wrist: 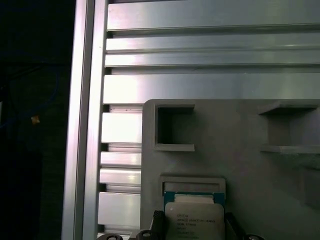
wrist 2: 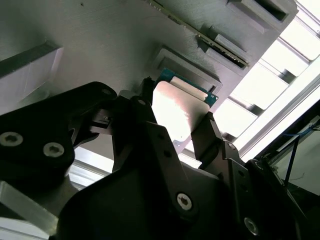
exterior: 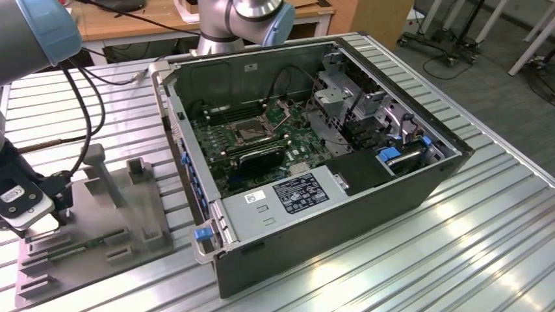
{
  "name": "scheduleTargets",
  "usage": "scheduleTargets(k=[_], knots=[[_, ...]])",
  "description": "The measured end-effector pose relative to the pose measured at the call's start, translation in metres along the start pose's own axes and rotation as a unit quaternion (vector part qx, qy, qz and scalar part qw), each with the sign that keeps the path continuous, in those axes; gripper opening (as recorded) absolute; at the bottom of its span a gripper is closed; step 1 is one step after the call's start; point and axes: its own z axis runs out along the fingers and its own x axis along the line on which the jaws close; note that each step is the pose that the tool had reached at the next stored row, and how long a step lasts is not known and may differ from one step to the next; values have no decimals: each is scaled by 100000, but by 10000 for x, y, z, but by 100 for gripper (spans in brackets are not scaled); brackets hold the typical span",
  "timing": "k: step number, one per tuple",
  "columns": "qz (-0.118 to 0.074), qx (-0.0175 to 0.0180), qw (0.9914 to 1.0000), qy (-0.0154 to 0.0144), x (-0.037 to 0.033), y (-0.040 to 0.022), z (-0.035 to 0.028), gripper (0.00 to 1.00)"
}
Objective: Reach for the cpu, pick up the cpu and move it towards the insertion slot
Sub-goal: 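Pick up the cpu and move it towards the insertion slot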
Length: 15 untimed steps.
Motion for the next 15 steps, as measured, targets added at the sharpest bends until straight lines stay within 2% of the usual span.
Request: scheduleTargets(k=[10, 15], knots=[[2, 11, 100000, 18, 1, 0, -7, 55], [2, 9, 100000, 14, 1, 1, -46, 55]])
